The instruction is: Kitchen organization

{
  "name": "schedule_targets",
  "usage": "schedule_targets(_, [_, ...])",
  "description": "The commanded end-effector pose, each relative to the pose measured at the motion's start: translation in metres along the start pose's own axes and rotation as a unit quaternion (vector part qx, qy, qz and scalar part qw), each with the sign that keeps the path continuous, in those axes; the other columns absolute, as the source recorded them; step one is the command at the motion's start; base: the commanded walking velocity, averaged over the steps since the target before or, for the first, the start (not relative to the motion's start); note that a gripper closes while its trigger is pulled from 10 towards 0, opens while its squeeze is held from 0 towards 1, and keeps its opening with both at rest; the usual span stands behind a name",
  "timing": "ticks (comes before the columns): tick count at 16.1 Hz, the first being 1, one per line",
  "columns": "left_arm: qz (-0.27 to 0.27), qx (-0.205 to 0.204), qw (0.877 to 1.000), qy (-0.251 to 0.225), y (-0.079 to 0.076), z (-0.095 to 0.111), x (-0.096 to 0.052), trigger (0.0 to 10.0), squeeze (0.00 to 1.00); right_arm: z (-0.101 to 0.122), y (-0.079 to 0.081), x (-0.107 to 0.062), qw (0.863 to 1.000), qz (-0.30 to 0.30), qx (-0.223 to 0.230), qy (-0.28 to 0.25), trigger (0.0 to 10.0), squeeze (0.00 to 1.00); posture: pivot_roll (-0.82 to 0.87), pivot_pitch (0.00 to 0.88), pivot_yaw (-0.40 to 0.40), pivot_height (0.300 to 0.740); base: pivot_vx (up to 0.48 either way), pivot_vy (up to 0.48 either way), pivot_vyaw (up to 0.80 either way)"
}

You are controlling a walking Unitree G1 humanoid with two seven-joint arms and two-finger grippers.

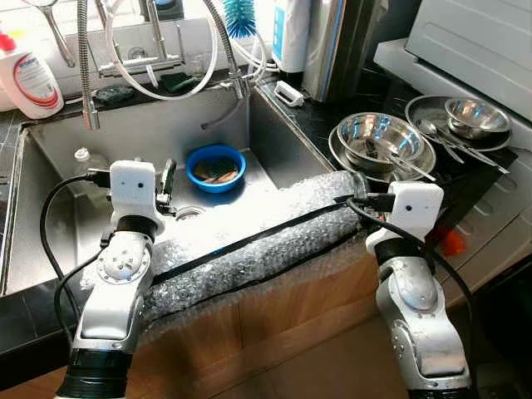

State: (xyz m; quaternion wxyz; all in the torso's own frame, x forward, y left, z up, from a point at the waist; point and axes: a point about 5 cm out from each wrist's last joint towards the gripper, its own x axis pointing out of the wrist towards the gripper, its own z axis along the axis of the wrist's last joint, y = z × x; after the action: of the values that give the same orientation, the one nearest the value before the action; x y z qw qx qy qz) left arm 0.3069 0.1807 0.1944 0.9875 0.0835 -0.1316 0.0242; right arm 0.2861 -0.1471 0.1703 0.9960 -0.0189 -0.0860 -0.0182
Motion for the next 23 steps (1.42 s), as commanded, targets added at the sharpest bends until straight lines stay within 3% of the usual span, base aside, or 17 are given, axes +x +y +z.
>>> schedule_targets(1, [-0.002, -0.001, 1.0, -0.012, 0.0, 0.004, 0.0, 10.0, 0.0, 0.002, 0.001, 0.002, 1.0, 0.001, -0.001, -0.003, 10.0, 0.0, -0.01, 0.084, -0.009, 0.74, 0.0, 0.0, 0.0])
schedule_targets(5, [-0.004, 0.001, 1.0, -0.011, -0.002, 0.003, -0.001, 10.0, 0.0, -0.011, -0.003, -0.001, 0.999, -0.017, 0.01, 0.033, 10.0, 0.0, -0.01, 0.085, -0.01, 0.74, 0.0, 0.0, 0.0])
schedule_targets(6, [-0.004, 0.002, 1.0, -0.01, -0.001, 0.003, -0.001, 10.0, 0.0, -0.011, -0.003, 0.0, 0.999, -0.019, 0.024, 0.032, 10.0, 0.83, -0.01, 0.084, -0.01, 0.74, 0.0, 0.0, 0.0])
schedule_targets(7, [-0.004, 0.002, 1.0, -0.01, -0.001, 0.003, 0.0, 10.0, 0.0, -0.01, -0.003, 0.0, 0.999, -0.018, 0.029, 0.032, 10.0, 1.0, -0.01, 0.084, -0.01, 0.74, 0.0, 0.0, 0.0])
schedule_targets(8, [-0.004, 0.002, 1.0, -0.011, -0.001, 0.003, 0.0, 10.0, 0.0, -0.01, -0.003, 0.0, 0.999, -0.019, 0.024, 0.03, 10.0, 1.0, -0.01, 0.082, -0.01, 0.74, 0.0, 0.0, 0.0])
schedule_targets(9, [-0.004, 0.002, 1.0, -0.012, -0.002, 0.003, 0.0, 10.0, 0.0, -0.009, -0.003, 0.001, 0.999, -0.021, 0.02, 0.029, 10.0, 0.8, -0.01, 0.082, -0.01, 0.74, 0.0, 0.0, 0.0])
schedule_targets(10, [-0.004, 0.001, 1.0, -0.012, -0.002, 0.003, 0.0, 10.0, 0.0, -0.008, -0.004, 0.002, 0.999, -0.024, 0.018, 0.027, 10.0, 0.0, -0.01, 0.083, -0.01, 0.74, 0.0, 0.0, 0.0])
schedule_targets(23, [-0.002, 0.0, 1.0, -0.012, -0.002, 0.003, 0.0, 10.0, 0.0, 0.001, -0.002, 0.005, 1.0, -0.014, 0.02, -0.001, 10.0, 0.0, -0.01, 0.082, -0.009, 0.74, 0.0, 0.0, 0.0])
